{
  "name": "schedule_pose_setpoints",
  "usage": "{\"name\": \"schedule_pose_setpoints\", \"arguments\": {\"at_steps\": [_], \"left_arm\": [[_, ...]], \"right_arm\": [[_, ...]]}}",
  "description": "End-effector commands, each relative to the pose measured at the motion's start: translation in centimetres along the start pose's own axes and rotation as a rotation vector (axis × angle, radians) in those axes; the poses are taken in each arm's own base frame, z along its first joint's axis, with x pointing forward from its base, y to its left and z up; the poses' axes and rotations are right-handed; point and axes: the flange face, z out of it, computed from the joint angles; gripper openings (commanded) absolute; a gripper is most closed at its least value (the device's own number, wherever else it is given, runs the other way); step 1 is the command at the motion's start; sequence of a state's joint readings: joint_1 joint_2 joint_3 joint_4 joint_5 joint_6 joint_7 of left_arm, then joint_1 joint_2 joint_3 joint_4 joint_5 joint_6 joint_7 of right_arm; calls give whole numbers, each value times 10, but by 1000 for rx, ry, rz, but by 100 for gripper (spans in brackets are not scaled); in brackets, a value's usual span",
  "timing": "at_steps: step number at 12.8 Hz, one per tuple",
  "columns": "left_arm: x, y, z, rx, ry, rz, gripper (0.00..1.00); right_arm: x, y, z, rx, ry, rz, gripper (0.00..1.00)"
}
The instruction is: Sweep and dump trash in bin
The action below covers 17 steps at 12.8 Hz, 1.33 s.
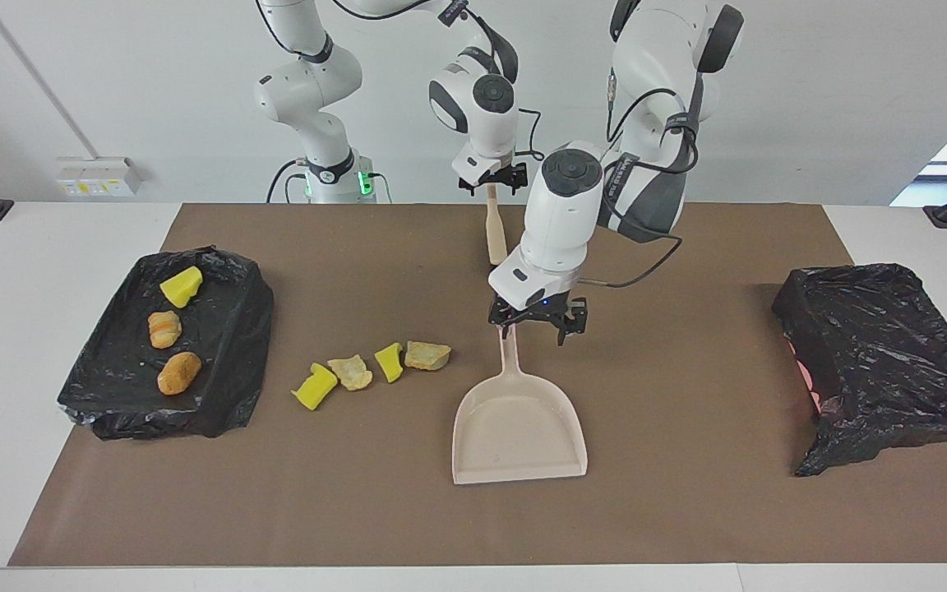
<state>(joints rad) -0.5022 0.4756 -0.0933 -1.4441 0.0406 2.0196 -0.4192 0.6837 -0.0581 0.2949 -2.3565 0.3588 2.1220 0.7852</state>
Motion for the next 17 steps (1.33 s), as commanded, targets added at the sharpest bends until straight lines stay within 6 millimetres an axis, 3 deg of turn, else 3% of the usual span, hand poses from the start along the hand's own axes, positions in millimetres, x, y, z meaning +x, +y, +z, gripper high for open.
{"name": "schedule_pose_setpoints", "arguments": {"at_steps": [1, 2, 3, 4, 6, 7, 8, 12, 13, 15, 17], "left_arm": [[-12, 5, 22, 4, 17, -18, 100], [-16, 19, 41, 6, 2, -17, 100], [-17, 21, 50, 8, -3, -18, 100], [-18, 22, 53, 10, -7, -16, 100], [-30, 32, 67, 9, -13, 2, 100], [-32, 31, 71, 11, -19, 2, 96], [-32, 31, 70, 10, -16, 2, 83], [-33, 29, 73, 18, -31, 4, 8], [-31, 29, 69, 18, -17, 11, 0], [-26, 19, 61, 39, 3, 34, 0], [-25, 13, 40, 72, 30, 114, 0]], "right_arm": [[-17, 2, 12, 3, 1, 46, 100], [-23, 0, 14, -1, 0, 43, 100], [-24, -1, 14, -1, 1, 42, 99], [-23, -1, 14, 3, 4, 40, 77], [-26, -3, 13, 7, 9, 37, 0], [-25, -4, 14, 13, 17, 53, 0], [-24, -5, 16, 15, 18, 61, 0], [-23, -7, 16, 14, 13, 70, 0], [-23, -9, 13, 7, 13, 68, 0], [-25, -9, 0, -26, 4, 81, 0], [-24, 2, -33, -57, 26, 78, 0]]}}
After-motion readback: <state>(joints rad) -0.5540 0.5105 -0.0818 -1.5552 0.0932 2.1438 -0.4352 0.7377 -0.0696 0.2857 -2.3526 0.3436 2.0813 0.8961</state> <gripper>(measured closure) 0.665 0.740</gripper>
